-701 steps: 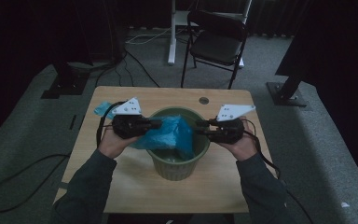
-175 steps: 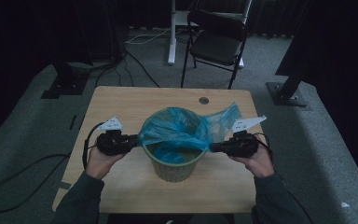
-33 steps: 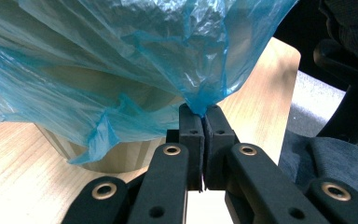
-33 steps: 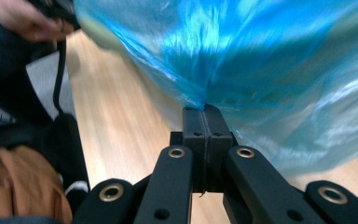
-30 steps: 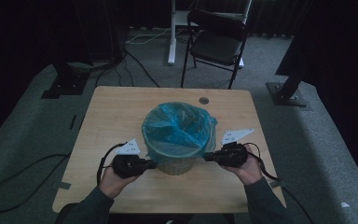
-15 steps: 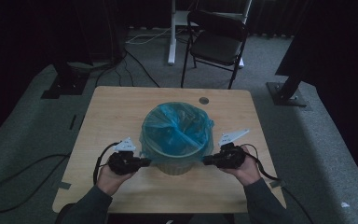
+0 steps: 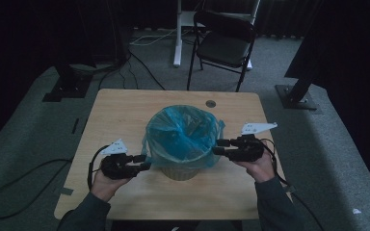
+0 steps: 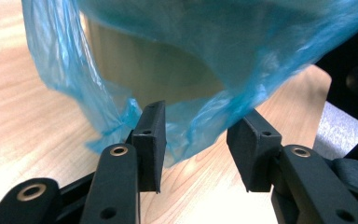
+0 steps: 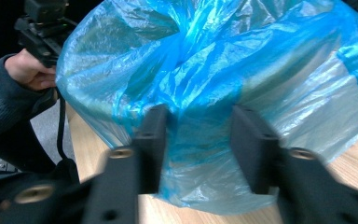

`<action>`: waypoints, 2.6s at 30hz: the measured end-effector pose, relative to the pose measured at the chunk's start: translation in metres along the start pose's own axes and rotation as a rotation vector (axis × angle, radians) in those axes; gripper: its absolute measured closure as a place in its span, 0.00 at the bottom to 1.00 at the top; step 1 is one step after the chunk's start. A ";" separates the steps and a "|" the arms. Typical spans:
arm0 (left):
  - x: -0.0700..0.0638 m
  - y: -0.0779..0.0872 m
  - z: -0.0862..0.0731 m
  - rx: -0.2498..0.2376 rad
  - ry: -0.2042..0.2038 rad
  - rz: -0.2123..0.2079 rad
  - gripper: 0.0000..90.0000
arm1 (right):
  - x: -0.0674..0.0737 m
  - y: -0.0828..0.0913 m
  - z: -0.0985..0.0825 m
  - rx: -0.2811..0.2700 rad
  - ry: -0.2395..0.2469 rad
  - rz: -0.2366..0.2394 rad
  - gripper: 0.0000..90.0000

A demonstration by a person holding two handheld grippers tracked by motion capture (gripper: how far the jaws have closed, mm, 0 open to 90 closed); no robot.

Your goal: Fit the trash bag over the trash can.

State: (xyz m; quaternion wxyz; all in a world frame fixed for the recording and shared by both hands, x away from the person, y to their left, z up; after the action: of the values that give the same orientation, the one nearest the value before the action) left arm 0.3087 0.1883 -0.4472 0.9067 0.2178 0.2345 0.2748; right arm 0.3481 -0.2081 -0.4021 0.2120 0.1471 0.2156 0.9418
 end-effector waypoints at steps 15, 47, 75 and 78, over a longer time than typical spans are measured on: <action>-0.010 0.035 0.019 -0.132 -0.060 -0.015 0.61 | -0.009 -0.011 -0.015 0.111 -0.071 0.005 1.00; -0.022 -0.039 0.160 -0.025 -0.286 0.010 0.70 | -0.007 -0.008 -0.013 0.096 -0.047 0.009 0.99; -0.033 -0.117 0.169 0.309 -0.519 0.171 0.76 | -0.006 -0.005 -0.012 0.097 -0.042 0.016 0.99; -0.031 -0.124 0.165 0.364 -0.549 0.222 0.74 | -0.007 -0.006 -0.012 0.098 -0.038 0.016 0.99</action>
State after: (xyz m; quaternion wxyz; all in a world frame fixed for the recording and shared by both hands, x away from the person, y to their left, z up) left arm 0.4244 0.0327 -0.3716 0.8469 0.4659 0.0018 0.2564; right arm 0.3513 -0.2106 -0.4160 0.2012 0.1769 0.2561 0.9288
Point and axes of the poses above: each handheld gripper's, and its own axes: y roughly backward along the jaws, z roughly out of its top, x roughly to its left, the point moved 2 cm from there along -y, roughly forward along the jaws, and after that the axes turned 5 degrees about y, right-handed, at the moved point
